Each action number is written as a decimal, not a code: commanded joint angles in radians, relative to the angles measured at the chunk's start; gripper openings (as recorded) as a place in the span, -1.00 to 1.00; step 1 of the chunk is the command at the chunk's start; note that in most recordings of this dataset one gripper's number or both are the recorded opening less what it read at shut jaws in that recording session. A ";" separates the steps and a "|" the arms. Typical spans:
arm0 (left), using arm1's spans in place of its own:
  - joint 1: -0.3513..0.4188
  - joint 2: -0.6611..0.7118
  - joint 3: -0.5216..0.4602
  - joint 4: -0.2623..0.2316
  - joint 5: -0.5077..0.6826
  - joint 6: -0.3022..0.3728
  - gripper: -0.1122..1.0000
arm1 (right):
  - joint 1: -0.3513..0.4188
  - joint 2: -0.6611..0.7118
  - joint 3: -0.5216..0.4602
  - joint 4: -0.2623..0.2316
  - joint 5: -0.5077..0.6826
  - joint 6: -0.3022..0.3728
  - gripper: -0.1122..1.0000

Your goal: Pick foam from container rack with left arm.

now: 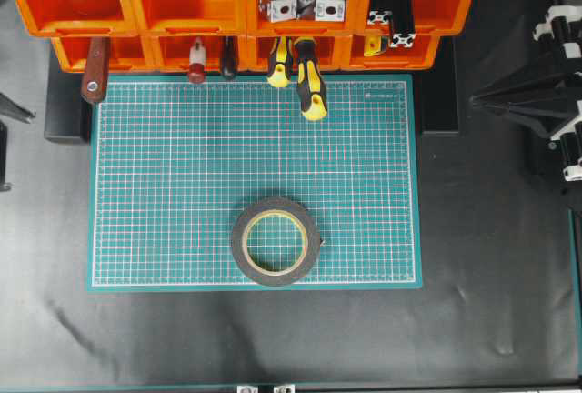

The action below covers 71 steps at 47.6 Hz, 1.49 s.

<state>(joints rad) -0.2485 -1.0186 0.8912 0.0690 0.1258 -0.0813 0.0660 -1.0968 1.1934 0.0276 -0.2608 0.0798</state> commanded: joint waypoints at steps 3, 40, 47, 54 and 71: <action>0.000 0.011 -0.009 0.003 -0.009 -0.003 0.47 | 0.002 0.006 -0.032 0.002 -0.012 0.000 -0.80; 0.018 0.000 0.060 0.003 -0.015 0.000 0.46 | 0.002 0.005 -0.028 -0.003 -0.017 -0.006 -0.80; 0.020 -0.012 0.081 0.003 -0.015 -0.006 0.46 | 0.002 0.006 -0.026 -0.005 -0.021 -0.012 -0.80; 0.018 -0.025 0.114 0.003 -0.021 -0.008 0.46 | 0.003 0.014 -0.023 -0.005 -0.021 -0.005 -0.80; 0.037 -0.087 0.144 0.002 -0.023 0.014 0.46 | -0.018 -0.014 -0.008 -0.005 0.018 -0.014 -0.80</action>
<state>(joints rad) -0.2240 -1.0937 1.0477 0.0706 0.1104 -0.0706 0.0598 -1.1075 1.1950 0.0245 -0.2516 0.0660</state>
